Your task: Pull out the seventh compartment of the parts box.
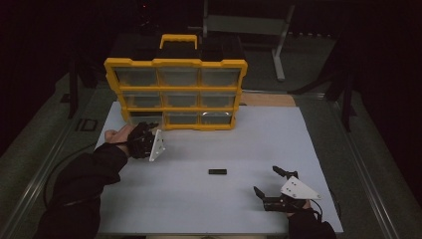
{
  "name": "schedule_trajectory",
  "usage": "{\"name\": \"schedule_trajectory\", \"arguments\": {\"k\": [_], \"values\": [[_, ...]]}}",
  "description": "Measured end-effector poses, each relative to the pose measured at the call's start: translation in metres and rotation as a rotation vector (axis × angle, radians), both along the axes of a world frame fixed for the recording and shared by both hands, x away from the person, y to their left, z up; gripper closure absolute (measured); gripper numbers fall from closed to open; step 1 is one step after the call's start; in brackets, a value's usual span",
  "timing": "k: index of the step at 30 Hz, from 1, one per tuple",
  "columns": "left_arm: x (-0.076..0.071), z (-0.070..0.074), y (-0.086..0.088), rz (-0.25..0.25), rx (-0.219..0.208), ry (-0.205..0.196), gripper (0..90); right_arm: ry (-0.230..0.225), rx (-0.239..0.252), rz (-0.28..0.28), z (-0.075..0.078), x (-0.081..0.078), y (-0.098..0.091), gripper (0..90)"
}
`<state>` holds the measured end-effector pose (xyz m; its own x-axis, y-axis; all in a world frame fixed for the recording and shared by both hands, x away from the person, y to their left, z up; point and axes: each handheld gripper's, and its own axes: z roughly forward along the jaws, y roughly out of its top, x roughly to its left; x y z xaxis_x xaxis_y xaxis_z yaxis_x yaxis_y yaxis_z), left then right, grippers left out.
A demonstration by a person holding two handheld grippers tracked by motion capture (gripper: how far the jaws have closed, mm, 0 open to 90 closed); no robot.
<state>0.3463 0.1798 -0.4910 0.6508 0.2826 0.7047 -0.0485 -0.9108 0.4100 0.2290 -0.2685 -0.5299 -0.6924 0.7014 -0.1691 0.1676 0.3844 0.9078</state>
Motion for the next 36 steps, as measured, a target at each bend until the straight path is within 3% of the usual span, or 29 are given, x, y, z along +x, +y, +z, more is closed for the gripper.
{"name": "schedule_trajectory", "arguments": {"k": [4,14,15,16,20,22,28,36], "values": [[0.003,0.011,0.003,0.047,-0.118,0.046,26.7,-0.002,-0.006,0.000,0.000,0.000,0.000,8.0],[0.012,0.025,0.017,0.133,-0.405,0.257,3.0,-0.004,-0.008,-0.003,0.000,0.000,0.000,8.0],[0.012,0.025,0.017,0.133,-0.405,0.257,0.0,-0.004,-0.008,-0.003,0.000,0.000,0.000,8.0],[0.013,0.028,0.021,0.138,-0.457,0.281,0.0,-0.005,-0.006,-0.004,0.000,0.000,0.000,8.0],[0.012,0.031,0.028,0.145,-0.553,0.316,0.0,-0.003,-0.008,-0.004,0.000,0.000,0.000,8.0],[0.011,0.032,0.030,0.147,-0.588,0.321,0.0,-0.005,-0.007,-0.005,0.000,0.000,0.000,8.0],[0.003,0.029,0.034,0.146,-0.639,0.326,0.0,-0.007,-0.008,-0.006,0.001,0.000,-0.001,8.0],[-0.013,0.022,0.036,0.130,-0.660,0.332,0.0,-0.005,-0.008,-0.005,0.001,0.000,0.000,8.0]]}}
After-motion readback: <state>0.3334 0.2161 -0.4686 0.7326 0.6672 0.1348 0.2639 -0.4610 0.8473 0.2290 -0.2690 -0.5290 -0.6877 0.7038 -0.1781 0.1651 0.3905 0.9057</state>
